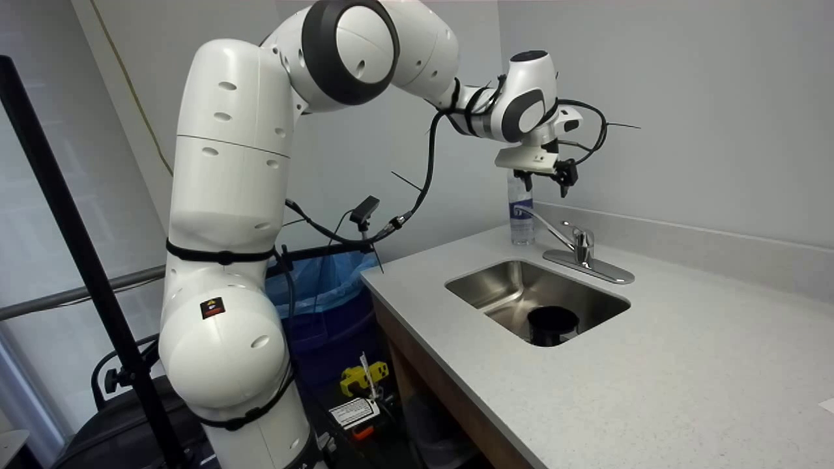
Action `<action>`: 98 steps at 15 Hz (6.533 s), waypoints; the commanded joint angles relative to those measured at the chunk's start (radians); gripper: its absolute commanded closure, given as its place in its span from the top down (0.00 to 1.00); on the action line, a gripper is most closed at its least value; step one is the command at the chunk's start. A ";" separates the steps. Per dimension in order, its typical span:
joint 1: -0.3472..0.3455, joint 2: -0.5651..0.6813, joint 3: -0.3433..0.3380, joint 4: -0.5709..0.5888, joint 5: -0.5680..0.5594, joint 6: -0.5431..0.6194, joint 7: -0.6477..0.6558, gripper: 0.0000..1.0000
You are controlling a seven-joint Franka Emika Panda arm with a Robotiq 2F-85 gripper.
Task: Move the faucet nozzle to the right
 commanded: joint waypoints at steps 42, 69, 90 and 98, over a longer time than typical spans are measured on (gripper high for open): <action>0.023 0.258 0.085 0.288 -0.007 -0.245 0.086 0.00; -0.017 -0.051 -0.026 -0.121 -0.045 -0.362 0.114 0.00; -0.034 -0.062 -0.146 -0.147 -0.160 -0.326 0.256 0.00; -0.046 0.010 -0.178 -0.051 -0.210 -0.311 0.294 0.00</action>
